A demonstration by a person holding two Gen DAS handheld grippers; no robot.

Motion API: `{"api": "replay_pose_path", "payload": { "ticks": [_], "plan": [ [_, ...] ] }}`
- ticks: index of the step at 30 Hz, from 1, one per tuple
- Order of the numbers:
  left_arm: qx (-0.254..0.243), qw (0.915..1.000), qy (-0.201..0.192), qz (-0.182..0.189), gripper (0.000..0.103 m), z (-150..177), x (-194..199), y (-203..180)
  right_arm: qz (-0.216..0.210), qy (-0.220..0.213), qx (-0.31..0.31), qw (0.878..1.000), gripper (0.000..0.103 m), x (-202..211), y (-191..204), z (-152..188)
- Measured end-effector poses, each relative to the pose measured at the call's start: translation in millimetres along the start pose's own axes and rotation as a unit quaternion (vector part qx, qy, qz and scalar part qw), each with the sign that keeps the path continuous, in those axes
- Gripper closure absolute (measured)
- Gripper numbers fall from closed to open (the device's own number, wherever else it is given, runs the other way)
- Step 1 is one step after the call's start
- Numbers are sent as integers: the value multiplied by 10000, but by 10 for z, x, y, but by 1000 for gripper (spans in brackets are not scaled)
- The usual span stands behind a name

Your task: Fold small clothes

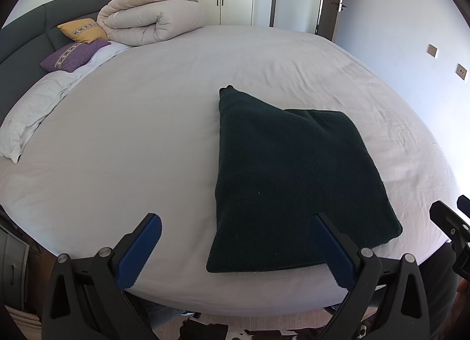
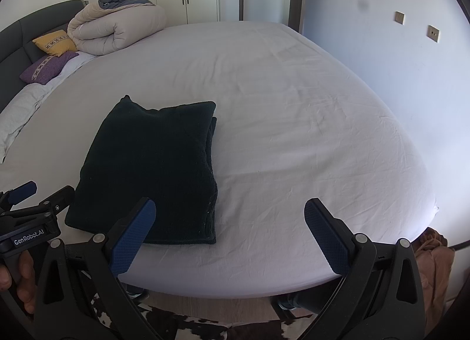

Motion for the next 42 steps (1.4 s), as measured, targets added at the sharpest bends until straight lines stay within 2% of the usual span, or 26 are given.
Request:
{"api": "replay_pose_path", "payload": {
  "ticks": [42],
  "plan": [
    [-54,9999,117,-1,0,73,-135,12,-49,105,16,9999,0,-91,10,57]
  ]
}}
Point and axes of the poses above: each gripper's, at about its wrist camera, not at the fingertips, and x roughly against the way its jaws point, y to its left, z to its underside, the point moved 9 cm from there along -x, roughly the way its jaws point, and after that the axes turned 15 degrees about -z, right-handed, at the moved point
